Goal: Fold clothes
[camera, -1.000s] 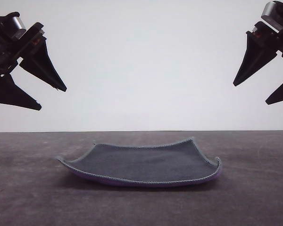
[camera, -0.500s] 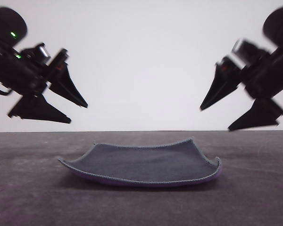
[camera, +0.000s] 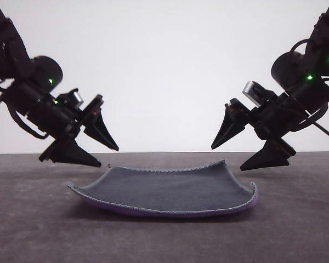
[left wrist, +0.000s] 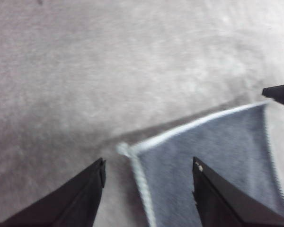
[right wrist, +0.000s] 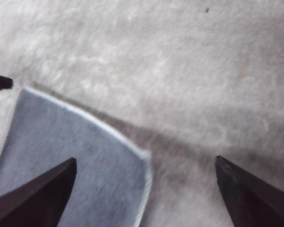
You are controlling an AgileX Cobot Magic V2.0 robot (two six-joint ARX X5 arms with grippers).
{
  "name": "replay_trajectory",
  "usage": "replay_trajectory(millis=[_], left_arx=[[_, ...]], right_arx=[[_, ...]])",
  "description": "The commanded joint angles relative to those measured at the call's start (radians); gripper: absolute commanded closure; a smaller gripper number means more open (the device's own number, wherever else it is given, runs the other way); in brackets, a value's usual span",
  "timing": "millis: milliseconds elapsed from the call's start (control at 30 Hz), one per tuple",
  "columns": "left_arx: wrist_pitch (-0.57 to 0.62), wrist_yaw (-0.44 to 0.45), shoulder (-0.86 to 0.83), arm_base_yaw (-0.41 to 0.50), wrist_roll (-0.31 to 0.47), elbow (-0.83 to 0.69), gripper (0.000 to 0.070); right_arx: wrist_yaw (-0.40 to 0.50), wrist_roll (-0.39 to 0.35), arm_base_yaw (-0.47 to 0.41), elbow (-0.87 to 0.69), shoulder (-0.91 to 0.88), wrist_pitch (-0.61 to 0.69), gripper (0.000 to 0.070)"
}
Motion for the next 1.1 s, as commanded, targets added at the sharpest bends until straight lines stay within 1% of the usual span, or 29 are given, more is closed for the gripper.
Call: replay_trajectory(millis=[0,167,367,433,533,600,667,733,800,833,933,1000,1067], left_arx=[[0.005,0.006,0.04,-0.012,-0.006,0.032,0.035],[0.008,0.005,0.079,-0.039,-0.007,0.04,0.035],[0.012,0.005,0.086,-0.073,-0.006,0.04,0.035],[0.008,0.005,0.086,-0.077,-0.006,0.04,0.035],[0.002,0.005,0.086,-0.081,-0.006,0.04,0.035],[0.003,0.005,0.086,-0.081,-0.006,0.04,0.0351],[0.004,0.004,0.086,-0.081,-0.005,0.04,0.0353],[0.006,-0.003,0.086,-0.081,-0.005,0.04,0.0372],[0.009,-0.003,0.086,-0.08,-0.005,0.04,0.0486],[0.01,-0.003,0.086,-0.08,-0.004,0.04,0.0537],[0.013,-0.008,0.086,-0.08,0.009,0.04,0.0651],[0.012,-0.008,0.086,-0.08,0.019,0.04,0.0689],[0.012,-0.008,0.086,-0.079,0.022,0.04,0.0689]], right_arx=[[-0.001,0.018,0.007,0.02,0.032,0.012,0.0103],[-0.006,0.034,0.021,0.021,0.051,0.017,0.0103],[-0.014,0.042,0.057,0.021,0.067,0.036,0.0103],[-0.009,0.042,0.067,0.021,0.068,0.04,0.0116],[0.0,0.039,0.076,0.021,0.068,0.044,0.02],[0.001,0.038,0.075,0.021,0.067,0.044,0.0275],[0.002,0.034,0.073,0.021,0.067,0.045,0.0371],[0.008,0.03,0.068,0.021,0.068,0.046,0.048],[0.023,0.019,0.062,0.021,0.067,0.05,0.0568],[0.03,0.019,0.06,0.021,0.067,0.051,0.0596],[0.03,0.01,0.051,0.021,0.068,0.052,0.0686],[0.028,0.005,0.046,0.021,0.067,0.051,0.0695],[0.021,-0.002,0.043,0.021,0.067,0.051,0.0695]])
